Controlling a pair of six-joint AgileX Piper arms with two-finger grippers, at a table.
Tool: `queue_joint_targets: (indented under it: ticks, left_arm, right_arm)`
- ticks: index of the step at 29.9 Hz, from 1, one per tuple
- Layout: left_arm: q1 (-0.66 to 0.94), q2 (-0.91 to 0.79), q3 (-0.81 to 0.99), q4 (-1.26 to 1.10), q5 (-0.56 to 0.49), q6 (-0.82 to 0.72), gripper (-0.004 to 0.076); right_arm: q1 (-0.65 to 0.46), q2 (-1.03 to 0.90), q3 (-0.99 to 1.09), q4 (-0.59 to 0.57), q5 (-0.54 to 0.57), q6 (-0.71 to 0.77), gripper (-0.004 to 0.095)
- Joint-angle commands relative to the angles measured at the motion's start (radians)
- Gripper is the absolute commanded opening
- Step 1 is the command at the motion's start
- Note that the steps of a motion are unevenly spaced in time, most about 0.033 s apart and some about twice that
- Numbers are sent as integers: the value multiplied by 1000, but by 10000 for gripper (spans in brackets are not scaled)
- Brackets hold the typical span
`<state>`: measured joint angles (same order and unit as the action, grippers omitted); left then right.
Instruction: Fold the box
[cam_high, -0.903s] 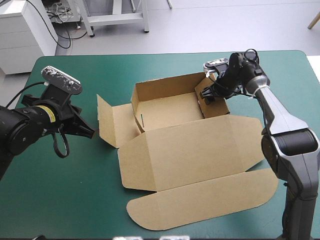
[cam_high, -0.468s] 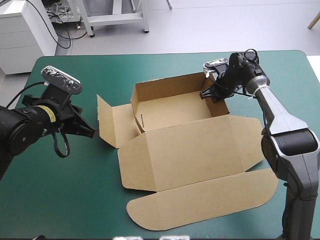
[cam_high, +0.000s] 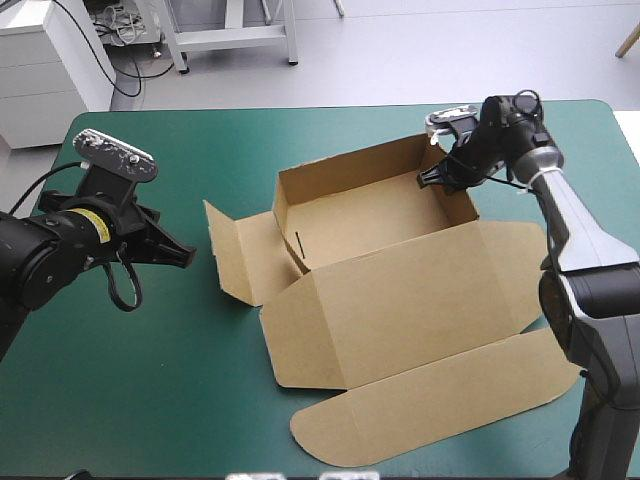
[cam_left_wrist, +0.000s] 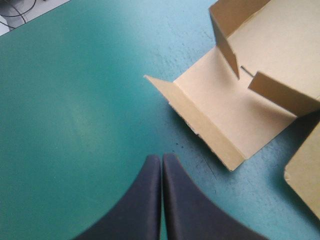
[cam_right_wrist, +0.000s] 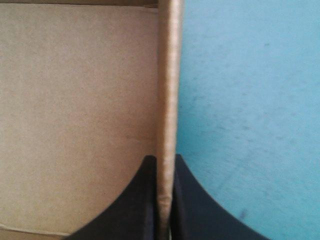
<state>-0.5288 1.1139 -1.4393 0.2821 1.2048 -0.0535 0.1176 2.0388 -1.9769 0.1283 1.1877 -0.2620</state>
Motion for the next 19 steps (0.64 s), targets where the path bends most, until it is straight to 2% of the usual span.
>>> queue_joint_targets:
  ticks: [1, 9, 15, 19]
  left_arm:
    - [2, -17, -23, 44, -57, -48, -8]
    - [2, -17, -23, 159, -51, -126, -8]
    - [2, -17, -23, 365, 12, -268, -8]
    - [25, -17, -23, 449, 49, -272, -7]
  right_arm:
    - [-55, -159, -28, 18, -18, -15, -22]
    - [-173, -360, -28, 115, -18, -92, -22]
    - [-235, -469, -28, 116, -18, -92, -22]
    - [-240, -512, -28, 112, -18, -92, -22]
